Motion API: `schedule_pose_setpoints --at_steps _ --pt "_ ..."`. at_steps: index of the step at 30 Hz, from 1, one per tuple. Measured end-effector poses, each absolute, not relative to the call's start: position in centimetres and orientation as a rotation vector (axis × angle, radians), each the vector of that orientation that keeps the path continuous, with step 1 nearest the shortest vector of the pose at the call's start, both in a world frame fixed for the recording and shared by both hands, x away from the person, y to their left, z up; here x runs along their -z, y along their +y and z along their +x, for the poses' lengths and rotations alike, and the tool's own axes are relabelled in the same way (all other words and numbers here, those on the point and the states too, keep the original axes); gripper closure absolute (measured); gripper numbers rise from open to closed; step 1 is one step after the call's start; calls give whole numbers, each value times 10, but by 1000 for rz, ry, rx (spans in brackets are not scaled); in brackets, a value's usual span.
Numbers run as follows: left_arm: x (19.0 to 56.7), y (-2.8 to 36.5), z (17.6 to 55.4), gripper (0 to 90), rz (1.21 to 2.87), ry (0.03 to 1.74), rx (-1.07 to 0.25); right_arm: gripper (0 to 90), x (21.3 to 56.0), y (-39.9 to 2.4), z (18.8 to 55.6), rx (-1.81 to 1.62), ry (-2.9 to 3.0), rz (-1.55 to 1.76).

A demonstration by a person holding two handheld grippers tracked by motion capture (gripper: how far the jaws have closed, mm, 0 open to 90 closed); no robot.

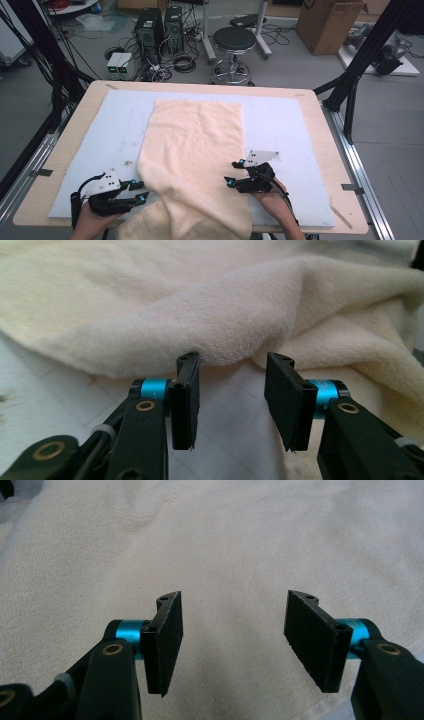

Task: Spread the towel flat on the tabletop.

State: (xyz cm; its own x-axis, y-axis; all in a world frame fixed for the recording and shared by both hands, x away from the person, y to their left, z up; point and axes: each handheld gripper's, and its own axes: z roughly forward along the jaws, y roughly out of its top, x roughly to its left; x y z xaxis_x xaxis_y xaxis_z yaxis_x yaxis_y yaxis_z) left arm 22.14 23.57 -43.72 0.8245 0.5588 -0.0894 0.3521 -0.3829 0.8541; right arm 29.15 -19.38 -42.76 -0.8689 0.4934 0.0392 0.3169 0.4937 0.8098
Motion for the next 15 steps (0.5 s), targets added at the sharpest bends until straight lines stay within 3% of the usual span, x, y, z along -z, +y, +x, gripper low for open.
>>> schedule_pose_setpoints --at_steps 15 --pt "442 229 208 603 2072 569 -160 397 430 -189 291 -1301 2557 656"
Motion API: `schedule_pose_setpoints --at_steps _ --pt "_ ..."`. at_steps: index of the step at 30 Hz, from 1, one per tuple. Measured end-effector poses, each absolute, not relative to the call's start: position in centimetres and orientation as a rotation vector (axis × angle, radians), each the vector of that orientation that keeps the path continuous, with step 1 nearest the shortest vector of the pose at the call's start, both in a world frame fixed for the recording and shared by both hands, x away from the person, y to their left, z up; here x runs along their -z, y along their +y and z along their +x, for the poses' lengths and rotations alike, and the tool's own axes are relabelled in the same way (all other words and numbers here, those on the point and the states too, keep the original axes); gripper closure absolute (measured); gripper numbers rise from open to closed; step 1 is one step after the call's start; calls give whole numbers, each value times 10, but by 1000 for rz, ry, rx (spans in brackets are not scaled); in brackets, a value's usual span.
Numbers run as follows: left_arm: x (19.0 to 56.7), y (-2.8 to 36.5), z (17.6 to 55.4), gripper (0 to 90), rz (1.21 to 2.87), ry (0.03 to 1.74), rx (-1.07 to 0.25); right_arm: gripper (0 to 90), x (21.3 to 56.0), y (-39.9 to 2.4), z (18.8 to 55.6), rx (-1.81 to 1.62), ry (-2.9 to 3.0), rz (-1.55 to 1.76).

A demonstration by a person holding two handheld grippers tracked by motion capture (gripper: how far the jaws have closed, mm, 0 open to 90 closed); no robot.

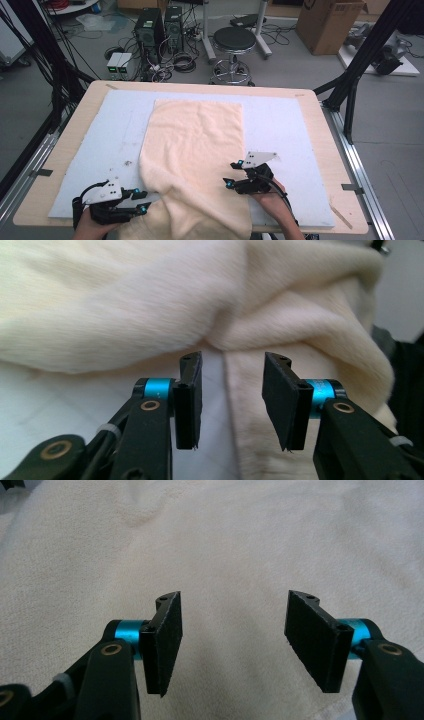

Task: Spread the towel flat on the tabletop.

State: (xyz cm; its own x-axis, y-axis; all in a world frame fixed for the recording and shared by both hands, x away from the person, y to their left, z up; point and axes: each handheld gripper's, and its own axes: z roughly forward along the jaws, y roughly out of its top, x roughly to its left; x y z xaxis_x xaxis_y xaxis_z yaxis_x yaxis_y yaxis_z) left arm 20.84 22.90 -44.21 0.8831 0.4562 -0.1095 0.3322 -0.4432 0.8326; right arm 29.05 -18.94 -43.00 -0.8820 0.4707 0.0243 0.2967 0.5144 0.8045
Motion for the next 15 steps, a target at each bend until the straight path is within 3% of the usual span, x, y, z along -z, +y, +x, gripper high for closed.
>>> schedule_pose_setpoints --at_steps 7,12,15 --pt "447 213 211 648 2160 522 -161 397 431 -188 291 -1299 2565 644" --pt "448 214 209 834 2161 512 -166 398 431 -187 291 -1298 2564 647" --pt "446 214 206 863 2171 505 -176 398 431 -186 292 -1304 2564 644"
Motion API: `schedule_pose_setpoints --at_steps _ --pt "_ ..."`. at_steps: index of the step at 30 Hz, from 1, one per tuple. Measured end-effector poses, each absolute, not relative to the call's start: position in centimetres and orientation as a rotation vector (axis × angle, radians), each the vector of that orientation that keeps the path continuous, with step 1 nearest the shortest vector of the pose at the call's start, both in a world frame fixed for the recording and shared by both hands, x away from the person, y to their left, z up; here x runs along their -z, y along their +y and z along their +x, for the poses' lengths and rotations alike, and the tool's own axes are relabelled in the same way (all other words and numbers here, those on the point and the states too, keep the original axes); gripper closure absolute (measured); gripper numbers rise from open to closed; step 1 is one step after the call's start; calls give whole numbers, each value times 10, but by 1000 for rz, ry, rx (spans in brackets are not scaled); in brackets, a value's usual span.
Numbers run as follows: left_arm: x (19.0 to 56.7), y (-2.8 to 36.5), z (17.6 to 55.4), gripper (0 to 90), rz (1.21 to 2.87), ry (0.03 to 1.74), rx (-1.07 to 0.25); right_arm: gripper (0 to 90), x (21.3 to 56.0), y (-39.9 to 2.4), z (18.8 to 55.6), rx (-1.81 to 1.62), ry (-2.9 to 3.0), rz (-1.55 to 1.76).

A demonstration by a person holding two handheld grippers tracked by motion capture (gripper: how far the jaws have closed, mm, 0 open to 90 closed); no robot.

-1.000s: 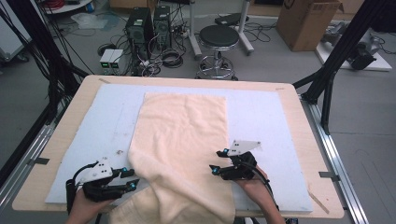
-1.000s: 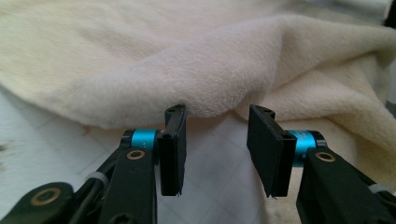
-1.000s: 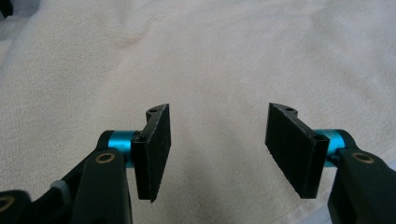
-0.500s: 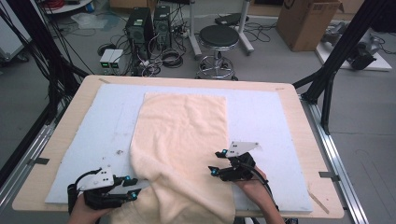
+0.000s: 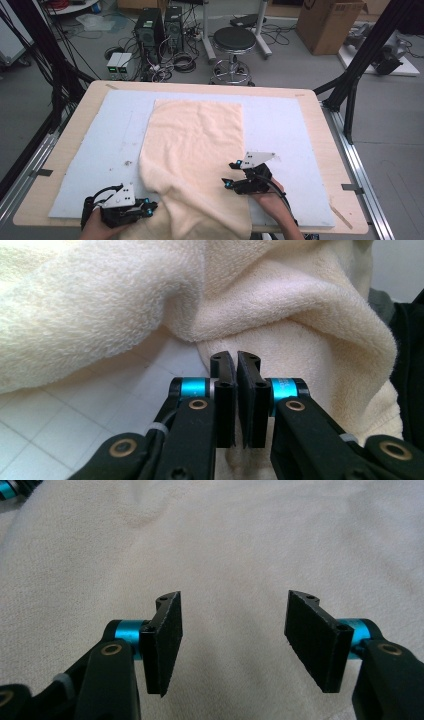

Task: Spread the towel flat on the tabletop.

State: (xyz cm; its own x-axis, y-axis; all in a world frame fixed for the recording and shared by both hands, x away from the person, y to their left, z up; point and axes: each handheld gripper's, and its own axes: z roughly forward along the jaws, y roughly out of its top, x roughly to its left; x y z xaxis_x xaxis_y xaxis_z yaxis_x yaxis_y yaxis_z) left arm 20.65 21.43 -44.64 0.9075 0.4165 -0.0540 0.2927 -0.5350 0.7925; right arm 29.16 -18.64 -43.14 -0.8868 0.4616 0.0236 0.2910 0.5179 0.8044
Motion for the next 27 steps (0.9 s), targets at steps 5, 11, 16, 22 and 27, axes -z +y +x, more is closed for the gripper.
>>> schedule_pose_setpoints --at_steps 5,11,16,22,27 --pt "442 224 195 867 2157 503 -148 398 432 -185 291 -1282 2581 634" --pt "434 238 160 866 2169 478 -126 398 439 -181 294 -1204 2632 642" --pt "423 245 135 852 2150 431 -68 397 442 -179 295 -1165 2648 635" --pt "421 243 149 677 2099 492 -109 398 442 -178 296 -1174 2643 627" --pt "429 238 175 614 2097 560 -195 408 444 -179 298 -1165 2663 630"
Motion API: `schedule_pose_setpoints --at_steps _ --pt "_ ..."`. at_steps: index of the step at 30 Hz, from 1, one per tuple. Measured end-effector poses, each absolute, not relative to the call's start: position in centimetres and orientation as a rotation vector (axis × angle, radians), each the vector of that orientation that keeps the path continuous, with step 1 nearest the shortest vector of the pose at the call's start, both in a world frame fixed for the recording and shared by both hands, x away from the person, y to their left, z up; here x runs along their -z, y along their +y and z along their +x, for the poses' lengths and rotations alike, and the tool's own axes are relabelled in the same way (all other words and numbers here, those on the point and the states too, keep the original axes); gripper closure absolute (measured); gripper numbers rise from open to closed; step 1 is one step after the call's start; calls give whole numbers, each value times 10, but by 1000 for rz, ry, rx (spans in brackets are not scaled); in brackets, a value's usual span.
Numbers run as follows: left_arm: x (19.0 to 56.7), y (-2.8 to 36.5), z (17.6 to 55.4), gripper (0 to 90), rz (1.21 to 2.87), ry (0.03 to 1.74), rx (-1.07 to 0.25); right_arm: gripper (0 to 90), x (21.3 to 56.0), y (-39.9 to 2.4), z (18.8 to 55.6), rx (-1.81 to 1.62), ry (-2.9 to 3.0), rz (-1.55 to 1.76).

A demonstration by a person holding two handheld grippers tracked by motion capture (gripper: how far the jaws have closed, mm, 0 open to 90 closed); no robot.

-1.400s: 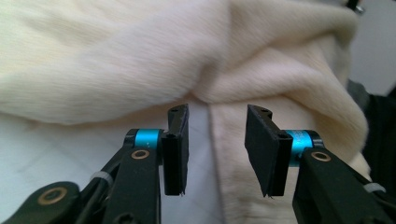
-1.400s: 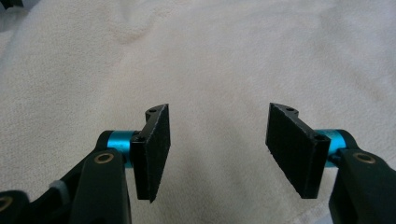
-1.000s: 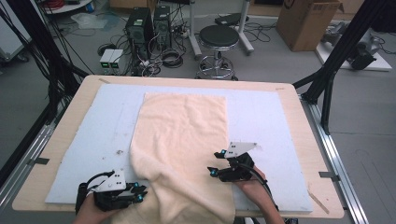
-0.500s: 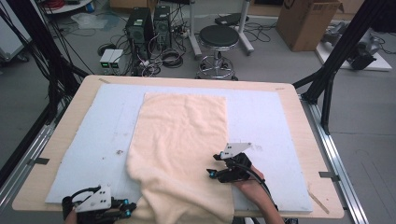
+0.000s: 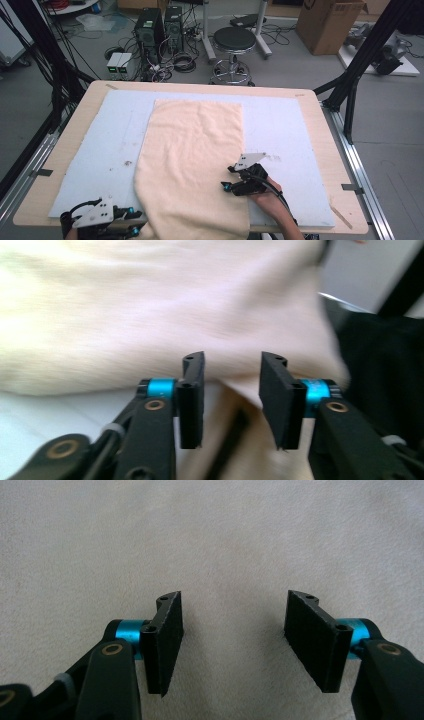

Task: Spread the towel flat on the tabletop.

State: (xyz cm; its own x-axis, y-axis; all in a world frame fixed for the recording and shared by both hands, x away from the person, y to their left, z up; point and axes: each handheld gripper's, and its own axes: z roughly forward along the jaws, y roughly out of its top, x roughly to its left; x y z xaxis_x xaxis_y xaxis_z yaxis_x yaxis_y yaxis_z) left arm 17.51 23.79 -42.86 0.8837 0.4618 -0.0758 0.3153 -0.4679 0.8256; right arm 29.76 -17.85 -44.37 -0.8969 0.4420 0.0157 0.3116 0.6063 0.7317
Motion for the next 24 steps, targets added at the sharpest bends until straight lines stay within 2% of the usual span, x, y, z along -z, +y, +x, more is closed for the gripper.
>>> schedule_pose_setpoints --at_steps 3,8,10,12,14,16,20,22,24 --pt "432 234 188 586 2095 593 -224 452 444 -178 298 -1172 2669 622" --pt "435 222 201 588 2115 607 -242 767 443 -181 301 -1185 2666 623" --pt "435 218 206 662 2122 601 -237 834 441 -181 303 -1168 2677 611" --pt "436 215 212 739 2128 603 -235 847 438 -179 303 -1151 2683 602" --pt "436 213 217 864 2119 594 -254 847 434 -180 305 -1147 2664 593" --pt "431 211 225 895 2087 605 -268 848 429 -185 308 -1175 2635 630" --pt "421 208 240 885 2047 602 -259 849 427 -194 315 -1154 2583 700" --pt "417 209 242 758 2036 583 -226 849 429 -197 320 -1140 2571 737" --pt "418 210 240 675 2056 552 -200 848 432 -197 324 -1130 2584 751"
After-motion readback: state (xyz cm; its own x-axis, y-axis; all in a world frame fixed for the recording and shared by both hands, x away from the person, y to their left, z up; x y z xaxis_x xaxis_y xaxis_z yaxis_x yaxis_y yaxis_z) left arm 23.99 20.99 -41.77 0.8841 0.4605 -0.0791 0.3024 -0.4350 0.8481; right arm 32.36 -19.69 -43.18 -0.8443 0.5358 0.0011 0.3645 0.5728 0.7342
